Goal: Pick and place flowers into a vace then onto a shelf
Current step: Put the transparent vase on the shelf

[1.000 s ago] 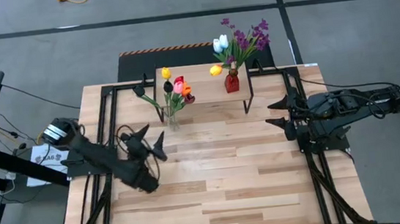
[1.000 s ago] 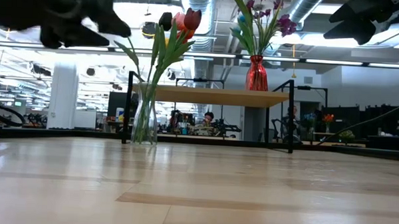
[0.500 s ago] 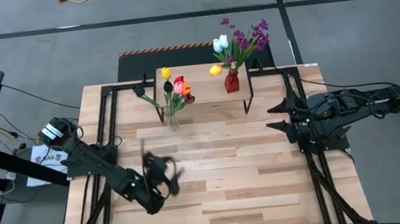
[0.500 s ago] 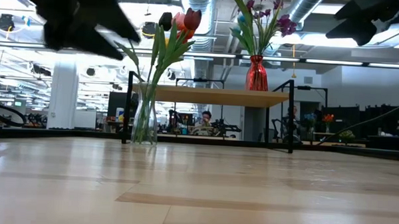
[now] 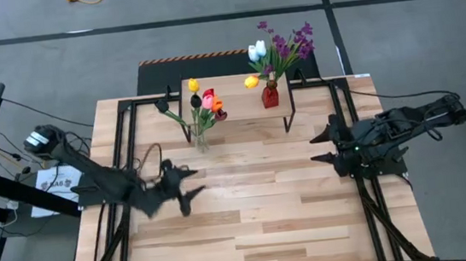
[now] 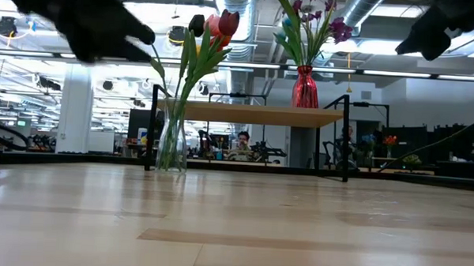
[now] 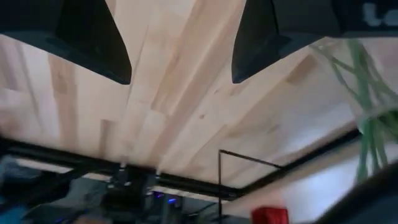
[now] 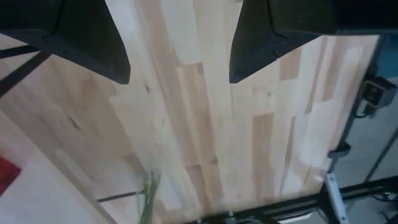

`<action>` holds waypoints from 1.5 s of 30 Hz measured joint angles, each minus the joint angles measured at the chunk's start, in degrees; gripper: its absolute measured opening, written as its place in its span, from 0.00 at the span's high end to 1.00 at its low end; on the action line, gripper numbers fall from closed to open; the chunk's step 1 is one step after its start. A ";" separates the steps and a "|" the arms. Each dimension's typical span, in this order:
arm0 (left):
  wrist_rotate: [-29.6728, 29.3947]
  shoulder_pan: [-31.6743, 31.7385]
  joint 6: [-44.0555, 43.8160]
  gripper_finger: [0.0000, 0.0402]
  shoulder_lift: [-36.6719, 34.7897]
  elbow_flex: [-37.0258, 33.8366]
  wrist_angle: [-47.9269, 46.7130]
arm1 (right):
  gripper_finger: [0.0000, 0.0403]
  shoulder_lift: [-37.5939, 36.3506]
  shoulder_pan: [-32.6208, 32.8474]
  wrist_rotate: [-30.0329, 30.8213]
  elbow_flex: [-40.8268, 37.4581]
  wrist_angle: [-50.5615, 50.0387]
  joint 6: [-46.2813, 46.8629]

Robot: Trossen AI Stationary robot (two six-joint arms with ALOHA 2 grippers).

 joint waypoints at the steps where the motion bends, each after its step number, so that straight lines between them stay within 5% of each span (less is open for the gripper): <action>1: 3.53 2.36 2.79 0.33 -2.28 -4.34 6.28 | 0.34 0.00 0.38 0.82 -0.44 0.47 0.02; 6: 23.62 16.35 12.25 0.33 -18.01 -23.32 30.66 | 0.34 0.00 0.93 5.09 -0.69 1.30 0.97; 10: 26.36 21.38 10.61 0.33 -26.34 -29.78 32.34 | 0.34 0.02 0.87 5.81 -0.69 1.88 1.11; 15: 21.83 20.21 15.11 0.33 -23.53 -25.05 29.50 | 0.34 0.42 0.87 8.60 -0.69 1.87 1.09; 20: 12.13 19.54 16.25 0.33 -12.53 -18.45 26.05 | 0.34 0.44 0.87 10.93 -0.69 1.69 0.16; 32: -3.40 19.09 10.45 0.33 12.56 -15.77 42.16 | 0.34 0.44 0.87 11.39 -0.69 1.65 -0.44; 45: -13.42 20.10 12.21 0.33 18.29 -15.54 47.93 | 0.34 0.44 0.84 11.54 -0.67 1.69 -0.44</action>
